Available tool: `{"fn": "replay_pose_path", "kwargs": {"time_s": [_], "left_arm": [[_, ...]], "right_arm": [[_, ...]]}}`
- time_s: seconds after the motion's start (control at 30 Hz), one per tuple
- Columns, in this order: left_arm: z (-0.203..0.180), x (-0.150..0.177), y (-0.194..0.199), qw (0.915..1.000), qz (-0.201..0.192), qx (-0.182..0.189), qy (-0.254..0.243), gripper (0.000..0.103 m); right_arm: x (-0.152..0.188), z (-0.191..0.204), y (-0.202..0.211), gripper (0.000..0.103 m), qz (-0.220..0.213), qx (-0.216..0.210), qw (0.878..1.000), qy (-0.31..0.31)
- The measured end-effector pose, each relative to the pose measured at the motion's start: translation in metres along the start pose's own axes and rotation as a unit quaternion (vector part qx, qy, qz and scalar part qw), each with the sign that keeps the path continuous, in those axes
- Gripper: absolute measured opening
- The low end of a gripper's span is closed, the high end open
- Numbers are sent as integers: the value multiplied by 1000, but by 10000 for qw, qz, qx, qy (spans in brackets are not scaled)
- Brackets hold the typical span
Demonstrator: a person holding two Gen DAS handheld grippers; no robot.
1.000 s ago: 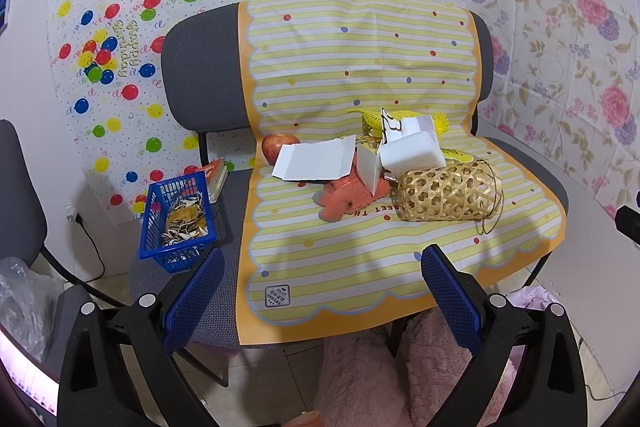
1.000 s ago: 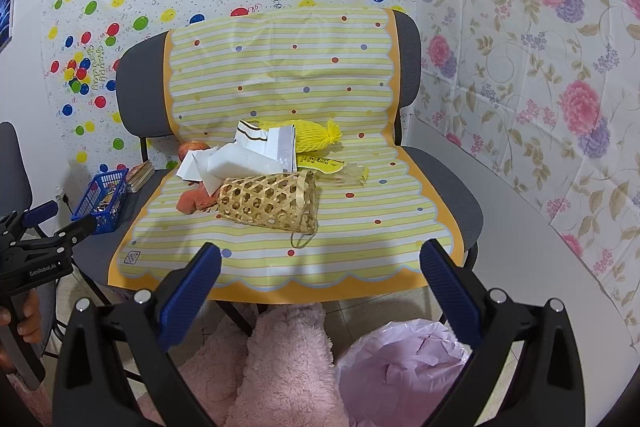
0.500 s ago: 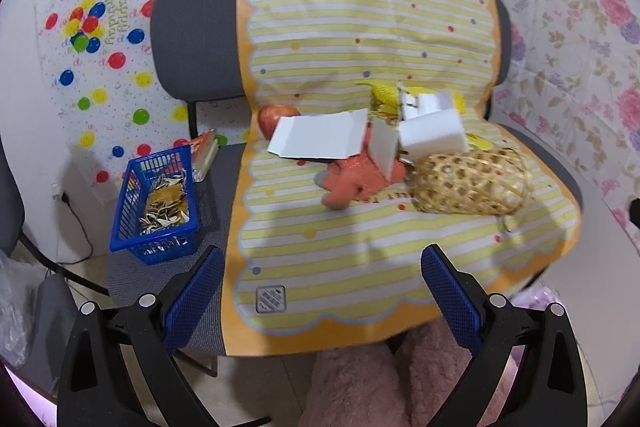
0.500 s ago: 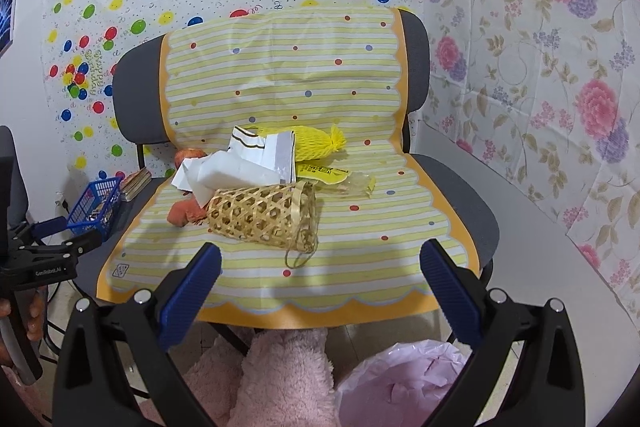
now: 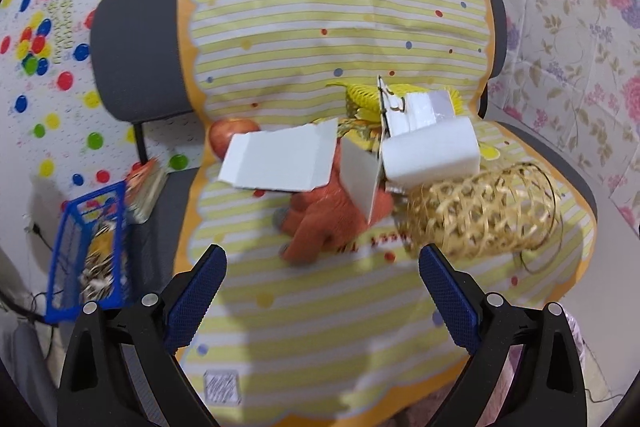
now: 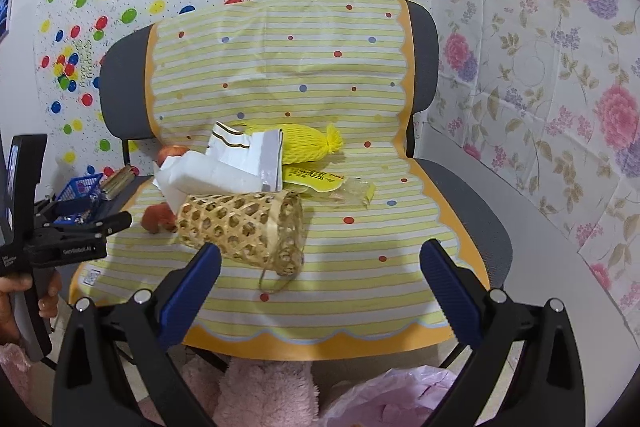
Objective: Collect trash
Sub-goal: 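Reach the left tool to the white paper card and close on it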
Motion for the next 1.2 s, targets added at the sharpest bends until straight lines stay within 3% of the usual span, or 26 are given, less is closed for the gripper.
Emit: {"fn": "replay_pose_path", "kwargs": {"time_s": [0.23,0.27,0.3,0.43,0.53,0.63,0.7,0.8,0.97,1.07,1.2], "left_arm": [[-11,-17,-26,9997,53,172,-163,90],[-12,-18,-28,9996,43,184,-195,83],[-13,-18,-30,9995,49,210,-219,68],[-16,-23,-44,9991,99,313,-260,64],[-17,-30,-47,9985,6,451,-308,53],[-20,-39,-52,9978,-44,552,-352,39],[-19,-42,-54,9974,-40,642,-334,18],[-8,-37,-49,9969,-9,771,-135,6],[14,-18,-23,9977,-150,654,47,4],[29,-2,-1,9978,-243,580,214,4],[31,17,16,9978,-263,549,254,4]], "right_arm": [[-3,-10,-18,96,121,-99,9997,-200],[-4,-10,-19,88,111,-105,9997,-182],[-4,-10,-20,83,124,-125,9997,-164],[-5,-10,-25,77,183,-174,9996,-131],[-4,-11,-26,70,234,-190,9995,-111],[-3,-10,-29,58,316,-246,9992,-78],[-1,-6,-28,49,366,-261,9990,-4],[0,1,-25,43,357,-275,9989,112],[0,7,-23,43,304,-345,9988,177],[0,11,-23,43,329,-613,9976,61],[-1,22,-27,53,324,-804,9962,107]]}}
Point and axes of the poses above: each gripper's, at about its wrist camera, not at the fingertips, and y roughly against the way its jaws point, z to its left, x to its underside, the point moved 4 cm from there along -y, roughly the way its jaws point, and after that the axes turned 13 degrees about z, right-handed, at the moved point
